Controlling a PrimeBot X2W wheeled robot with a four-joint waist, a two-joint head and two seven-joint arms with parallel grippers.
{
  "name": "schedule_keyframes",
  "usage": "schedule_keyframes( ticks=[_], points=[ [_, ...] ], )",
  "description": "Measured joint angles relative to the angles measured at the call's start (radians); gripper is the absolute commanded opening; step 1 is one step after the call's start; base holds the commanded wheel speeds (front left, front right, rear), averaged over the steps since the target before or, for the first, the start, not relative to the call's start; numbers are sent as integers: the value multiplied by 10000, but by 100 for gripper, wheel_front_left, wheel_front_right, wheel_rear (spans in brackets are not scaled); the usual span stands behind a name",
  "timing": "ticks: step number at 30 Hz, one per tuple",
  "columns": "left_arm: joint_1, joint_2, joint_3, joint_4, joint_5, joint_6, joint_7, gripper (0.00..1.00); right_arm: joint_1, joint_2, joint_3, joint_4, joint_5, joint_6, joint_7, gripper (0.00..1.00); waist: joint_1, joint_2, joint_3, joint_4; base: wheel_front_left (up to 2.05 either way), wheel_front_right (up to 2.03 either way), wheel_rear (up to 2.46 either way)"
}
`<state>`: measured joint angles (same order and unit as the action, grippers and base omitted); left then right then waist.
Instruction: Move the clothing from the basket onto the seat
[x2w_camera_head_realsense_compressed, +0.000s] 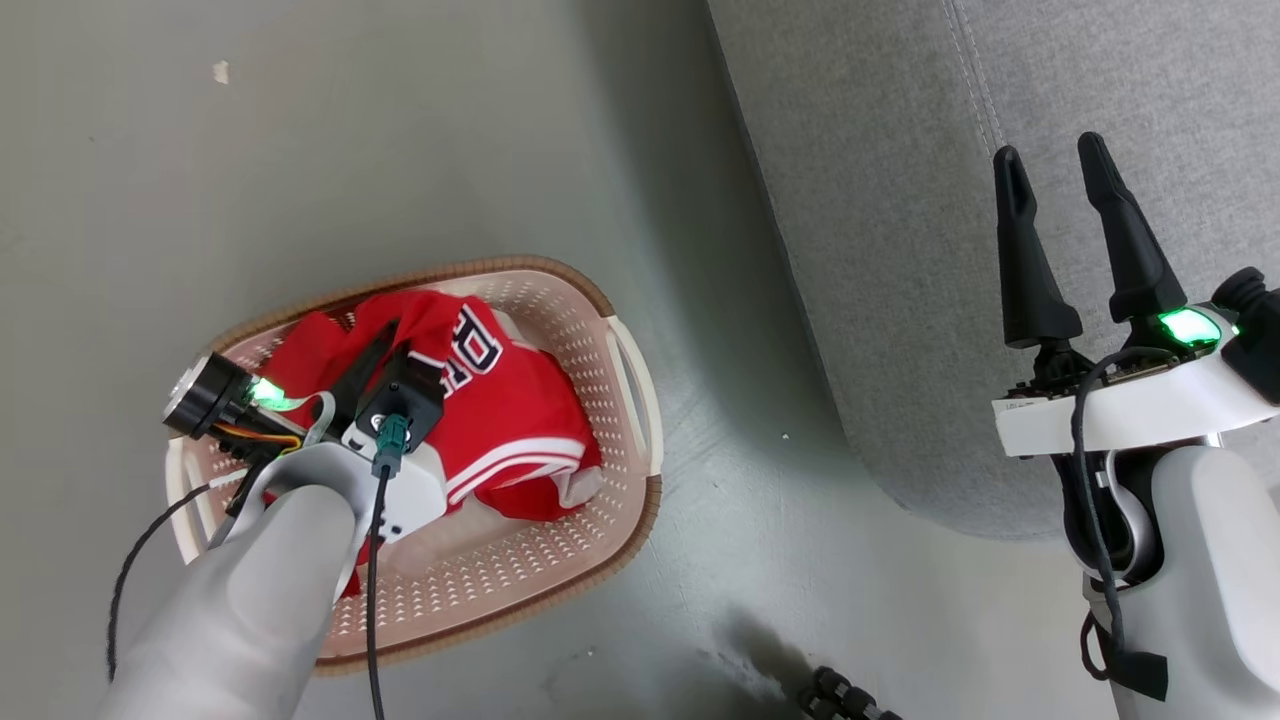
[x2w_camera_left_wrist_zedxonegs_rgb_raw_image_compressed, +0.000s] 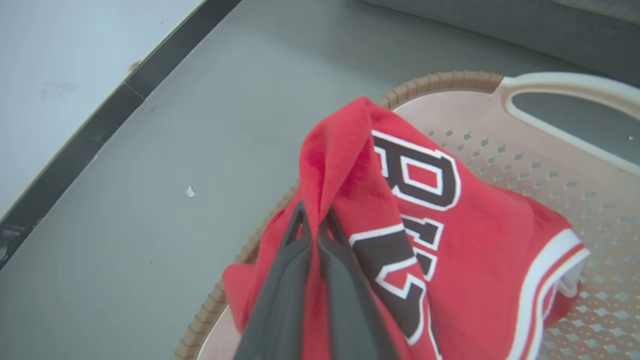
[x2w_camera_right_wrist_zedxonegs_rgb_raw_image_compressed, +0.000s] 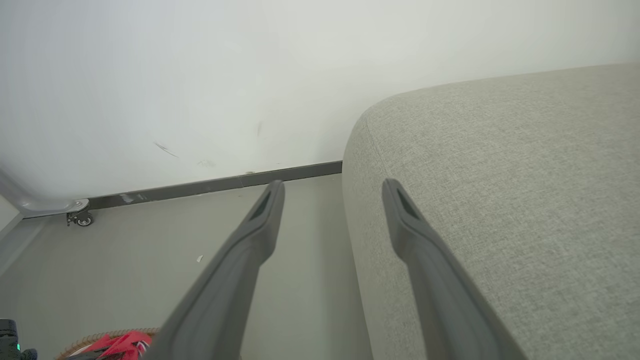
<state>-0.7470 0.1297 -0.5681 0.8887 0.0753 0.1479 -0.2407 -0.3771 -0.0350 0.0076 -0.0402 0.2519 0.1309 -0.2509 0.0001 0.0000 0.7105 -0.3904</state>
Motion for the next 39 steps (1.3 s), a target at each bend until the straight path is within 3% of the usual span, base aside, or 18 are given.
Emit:
schedule_keyframes(
  ticks=[10, 25, 33, 39],
  points=[
    [469, -286, 585, -1565, -742, 431, -86, 0, -12, -29, 339, 255, -579, 0, -2, 100, 1, 0, -667, 538, 0, 0, 0],
    [1500, -274, 1104, -5588, -1114, 1053, -105, 0, -197, -489, 853, 805, -970, 0, -13, 100, 0, 0, -1945, 1515, 0, 0, 0],
    [1993, -140, 1229, -6947, -1383, 1043, -117, 0, -83, -849, 1170, 1193, -918, 0, -13, 100, 0, 0, -2749, 1981, 0, 0, 0],
    [2055, 84, 1131, -7637, -1379, 773, -117, 0, 97, -1361, 2059, 1590, -828, 0, -13, 100, 0, 0, -3381, 2281, 0, 0, 0]
  ],
)
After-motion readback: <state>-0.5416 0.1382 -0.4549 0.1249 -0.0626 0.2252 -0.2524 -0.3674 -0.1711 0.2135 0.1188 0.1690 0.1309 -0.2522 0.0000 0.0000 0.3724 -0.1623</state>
